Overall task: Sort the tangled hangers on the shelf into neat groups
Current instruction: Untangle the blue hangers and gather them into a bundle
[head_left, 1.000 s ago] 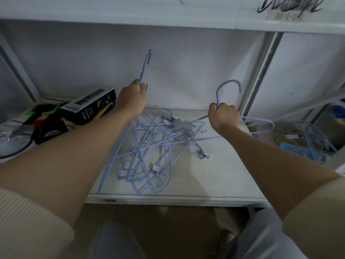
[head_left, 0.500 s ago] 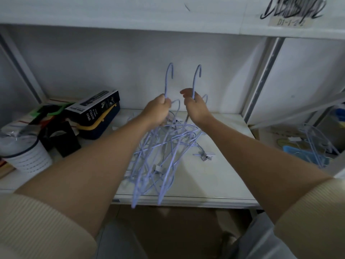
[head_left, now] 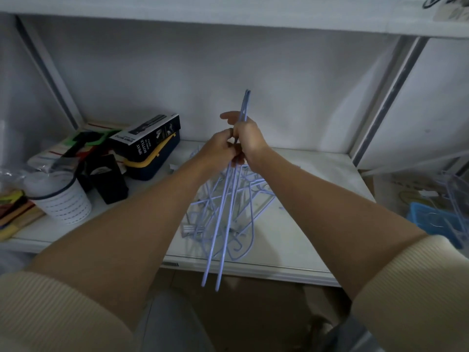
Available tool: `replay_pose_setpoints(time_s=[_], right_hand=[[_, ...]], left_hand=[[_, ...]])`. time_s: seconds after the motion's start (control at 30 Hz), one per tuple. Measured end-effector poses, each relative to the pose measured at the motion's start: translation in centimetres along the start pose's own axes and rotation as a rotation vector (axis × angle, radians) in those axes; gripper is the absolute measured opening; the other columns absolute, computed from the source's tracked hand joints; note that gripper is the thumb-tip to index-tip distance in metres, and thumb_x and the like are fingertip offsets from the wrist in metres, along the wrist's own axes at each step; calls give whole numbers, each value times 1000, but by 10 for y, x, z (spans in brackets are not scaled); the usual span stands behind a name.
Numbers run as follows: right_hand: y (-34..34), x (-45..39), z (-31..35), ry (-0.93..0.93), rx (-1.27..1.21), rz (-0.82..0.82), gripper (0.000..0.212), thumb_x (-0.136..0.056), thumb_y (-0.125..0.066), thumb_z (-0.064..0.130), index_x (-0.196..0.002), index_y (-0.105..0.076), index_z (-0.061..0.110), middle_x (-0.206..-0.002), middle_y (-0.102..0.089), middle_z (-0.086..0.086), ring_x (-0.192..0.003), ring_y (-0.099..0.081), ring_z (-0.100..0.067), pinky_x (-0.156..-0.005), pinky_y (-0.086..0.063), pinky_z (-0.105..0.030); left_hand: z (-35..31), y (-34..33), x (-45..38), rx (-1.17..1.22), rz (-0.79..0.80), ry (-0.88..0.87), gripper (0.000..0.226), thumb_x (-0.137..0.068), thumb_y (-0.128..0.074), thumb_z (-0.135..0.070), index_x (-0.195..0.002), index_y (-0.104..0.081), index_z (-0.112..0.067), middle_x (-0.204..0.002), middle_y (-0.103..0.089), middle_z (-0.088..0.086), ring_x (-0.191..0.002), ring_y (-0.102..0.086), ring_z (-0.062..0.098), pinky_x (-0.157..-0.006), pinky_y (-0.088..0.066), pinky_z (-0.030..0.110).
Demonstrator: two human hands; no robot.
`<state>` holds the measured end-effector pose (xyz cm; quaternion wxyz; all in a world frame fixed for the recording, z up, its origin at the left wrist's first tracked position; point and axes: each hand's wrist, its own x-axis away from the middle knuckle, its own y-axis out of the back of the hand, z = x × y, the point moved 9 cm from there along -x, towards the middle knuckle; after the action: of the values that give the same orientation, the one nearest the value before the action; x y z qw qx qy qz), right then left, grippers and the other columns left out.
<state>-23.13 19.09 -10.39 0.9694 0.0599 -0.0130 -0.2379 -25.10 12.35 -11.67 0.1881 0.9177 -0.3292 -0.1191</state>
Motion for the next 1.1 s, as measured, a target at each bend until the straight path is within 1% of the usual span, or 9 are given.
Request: replay_pose_setpoints(time_s=[0.17, 0.33, 0.4, 0.5, 0.6, 0.73, 0.9, 1.0, 1.1], right_hand=[[-21, -16, 6, 34, 39, 68, 40, -85, -35, -4, -117, -56, 9, -81, -56, -5, -63, -55, -18, -43, -39, -22], [-4, -54, -37, 2, 236, -82, 39, -62, -45, 21, -95, -66, 24, -96, -57, -5, -97, -51, -23, -84, -42, -31], [15, -61, -72, -127, 372, -147, 25, -63, -44, 25, -83, -59, 21, -88, -54, -10, -89, -49, -24, -80, -41, -33], [25, -52, -112, -271, 543, -83, 7, -86, -45, 17, -85, -50, 12, -92, -49, -12, -87, -45, -21, -77, -37, -29], [19, -54, -140, -293, 668, 6, 12, -91, -45, 13, -83, -53, 7, -94, -50, -13, -86, -48, -24, -75, -37, -28], [25, -61, -165, -332, 778, -2, 33, -89, -51, 17, -115, -58, -3, -97, -52, -14, -93, -55, -30, -78, -43, -33], [40, -55, -186, -451, 718, -41, 18, -91, -55, 20, -93, -53, 2, -75, -51, -12, -69, -58, -26, -56, -42, -27], [35, -57, -208, -536, 593, -40, 7, -84, -57, 0, -90, -52, -1, -64, -54, -17, -47, -49, -21, -45, -40, -27], [35, -57, -211, -539, 508, -85, 7, -89, -47, 1, -85, -51, 5, -63, -44, -9, -51, -39, -18, -48, -37, -29]], left_hand=[[9, 39, -7, 18, -126, -34, 26, -93, -43, 5, -78, -62, -6, -63, -60, 9, -47, -59, 3, -55, -48, 18], [36, 79, -4, 104, -222, 59, 18, -98, -41, 0, -98, -59, -3, -69, -61, 10, -55, -63, 10, -52, -55, 14], [46, 86, -3, 72, -230, 67, 20, -99, -39, -1, -102, -58, -4, -72, -61, 9, -61, -63, 14, -52, -55, 12], [60, 93, -7, 44, -269, 74, 19, -99, -38, -2, -102, -57, -3, -69, -61, 7, -56, -63, 9, -52, -54, 13], [67, 100, -13, 12, -306, 71, 18, -99, -37, -2, -98, -55, -4, -66, -60, 6, -49, -60, 5, -50, -53, 14], [76, 102, -16, -2, -315, 79, 20, -98, -36, -1, -97, -55, -5, -65, -59, 6, -55, -60, 11, -48, -52, 12], [90, 94, -25, 12, -314, 96, 20, -98, -36, -1, -94, -56, -6, -65, -58, 4, -54, -58, 12, -53, -57, 18], [94, 88, -26, -10, -294, 102, 20, -98, -36, -2, -95, -57, -5, -66, -59, 5, -56, -60, 13, -53, -57, 17], [96, 83, -28, -31, -274, 103, 21, -98, -36, -3, -95, -56, -5, -66, -59, 6, -58, -60, 17, -55, -57, 21]])
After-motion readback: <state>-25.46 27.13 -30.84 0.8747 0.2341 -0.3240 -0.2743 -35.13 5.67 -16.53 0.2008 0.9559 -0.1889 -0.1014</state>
